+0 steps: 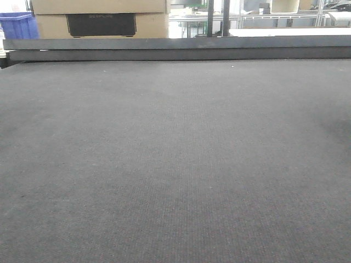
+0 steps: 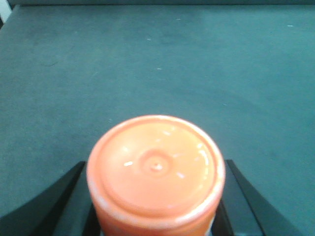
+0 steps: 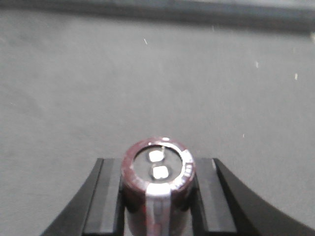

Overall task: Place cylindrical capacitor in blue bin on shelf
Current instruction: 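Lift both held capacitors off the table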

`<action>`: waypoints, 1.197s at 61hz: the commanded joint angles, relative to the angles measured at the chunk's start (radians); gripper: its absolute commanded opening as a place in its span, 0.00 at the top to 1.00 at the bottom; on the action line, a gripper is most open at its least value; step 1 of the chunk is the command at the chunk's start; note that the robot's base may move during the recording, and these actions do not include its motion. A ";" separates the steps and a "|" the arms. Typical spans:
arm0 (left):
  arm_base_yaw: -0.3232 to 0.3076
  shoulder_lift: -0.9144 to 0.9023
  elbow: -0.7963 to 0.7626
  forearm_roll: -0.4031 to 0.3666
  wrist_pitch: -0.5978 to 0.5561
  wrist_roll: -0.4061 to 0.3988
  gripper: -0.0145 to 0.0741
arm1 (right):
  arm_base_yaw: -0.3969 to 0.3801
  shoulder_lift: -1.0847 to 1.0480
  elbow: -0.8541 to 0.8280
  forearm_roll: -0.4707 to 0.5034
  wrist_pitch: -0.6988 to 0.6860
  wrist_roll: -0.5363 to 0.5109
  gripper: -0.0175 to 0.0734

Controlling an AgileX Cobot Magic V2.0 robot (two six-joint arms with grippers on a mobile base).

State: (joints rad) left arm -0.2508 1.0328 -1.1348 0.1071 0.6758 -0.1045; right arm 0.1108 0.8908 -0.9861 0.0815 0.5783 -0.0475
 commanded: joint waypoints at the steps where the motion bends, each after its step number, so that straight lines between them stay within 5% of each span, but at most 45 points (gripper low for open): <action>1: -0.023 -0.075 -0.010 -0.009 0.057 -0.004 0.96 | 0.013 -0.080 -0.011 0.003 0.041 -0.010 0.99; 23: -0.025 -0.249 -0.010 -0.009 0.150 -0.004 0.96 | 0.018 -0.285 -0.011 0.003 0.110 -0.010 0.99; 73: -0.025 -0.261 -0.010 -0.009 0.145 -0.004 0.96 | 0.018 -0.289 -0.011 0.010 0.117 -0.010 0.99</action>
State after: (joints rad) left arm -0.2668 0.7757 -1.1348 0.1020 0.8354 -0.1045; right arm 0.1250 0.6076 -0.9899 0.0951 0.7187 -0.0532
